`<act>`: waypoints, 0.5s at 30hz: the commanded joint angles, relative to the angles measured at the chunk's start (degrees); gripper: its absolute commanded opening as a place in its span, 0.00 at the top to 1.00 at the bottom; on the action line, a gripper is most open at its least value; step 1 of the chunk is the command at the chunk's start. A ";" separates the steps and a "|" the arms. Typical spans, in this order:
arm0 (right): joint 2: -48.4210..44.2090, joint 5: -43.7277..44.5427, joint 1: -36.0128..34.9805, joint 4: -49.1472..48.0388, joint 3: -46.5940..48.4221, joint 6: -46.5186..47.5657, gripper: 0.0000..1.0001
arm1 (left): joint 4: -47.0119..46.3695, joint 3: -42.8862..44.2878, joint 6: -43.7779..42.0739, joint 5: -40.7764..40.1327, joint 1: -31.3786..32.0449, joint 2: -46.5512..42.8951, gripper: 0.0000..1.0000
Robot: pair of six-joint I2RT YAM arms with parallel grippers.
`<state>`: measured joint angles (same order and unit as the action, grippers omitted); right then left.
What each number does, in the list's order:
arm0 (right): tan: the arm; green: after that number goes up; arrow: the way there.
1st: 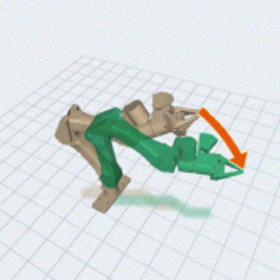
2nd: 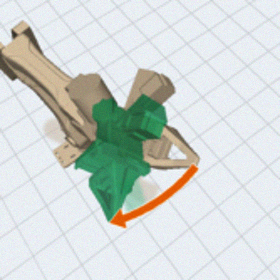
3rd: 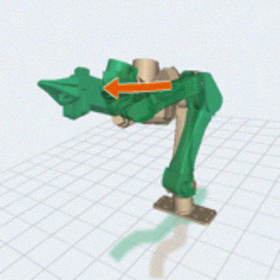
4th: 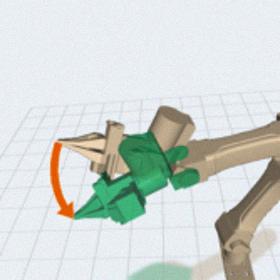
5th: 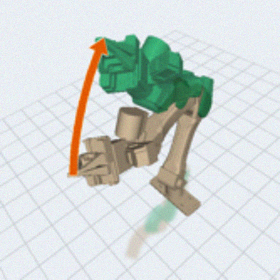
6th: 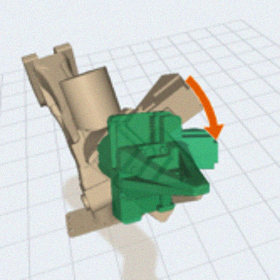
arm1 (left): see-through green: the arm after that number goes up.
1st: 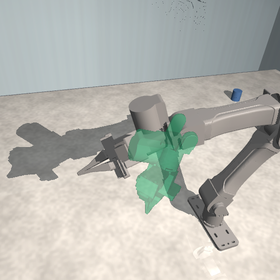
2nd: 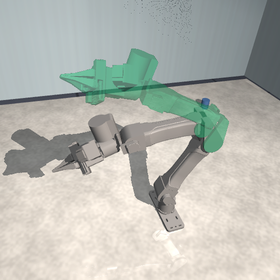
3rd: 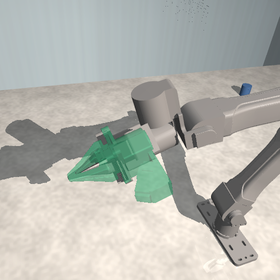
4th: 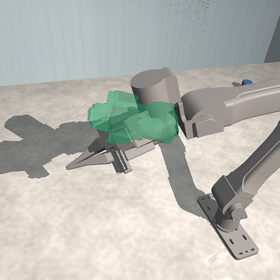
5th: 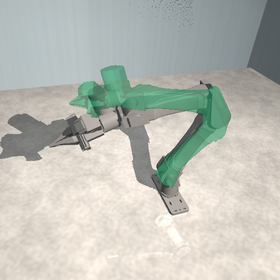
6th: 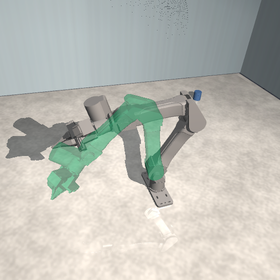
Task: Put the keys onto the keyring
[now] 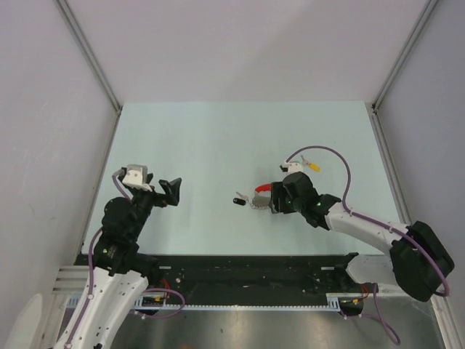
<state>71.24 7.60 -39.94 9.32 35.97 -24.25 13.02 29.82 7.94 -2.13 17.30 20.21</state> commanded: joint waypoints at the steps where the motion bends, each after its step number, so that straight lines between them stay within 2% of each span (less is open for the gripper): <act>1: -2.69 8.91 -6.28 -3.42 0.42 -1.32 0.42 | -0.01 2.34 -0.47 -2.79 0.72 -1.13 0.00; 5: 2.47 12.44 -11.37 -10.79 2.17 -2.99 0.55 | 0.17 2.34 -0.56 -4.37 2.21 -1.92 0.00; 9: 10.48 15.51 -15.24 -11.87 7.26 -2.12 0.60 | 0.17 2.26 -0.74 -4.81 2.83 -2.28 0.00; 15: 18.57 19.91 -16.22 -14.51 11.40 -3.78 0.71 | 0.17 2.26 -0.91 -5.42 3.09 -2.80 0.00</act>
<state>86.78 21.80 -55.88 -0.75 44.31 -26.00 13.91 29.82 7.90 -6.09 20.03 18.13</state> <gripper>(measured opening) 0.325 0.996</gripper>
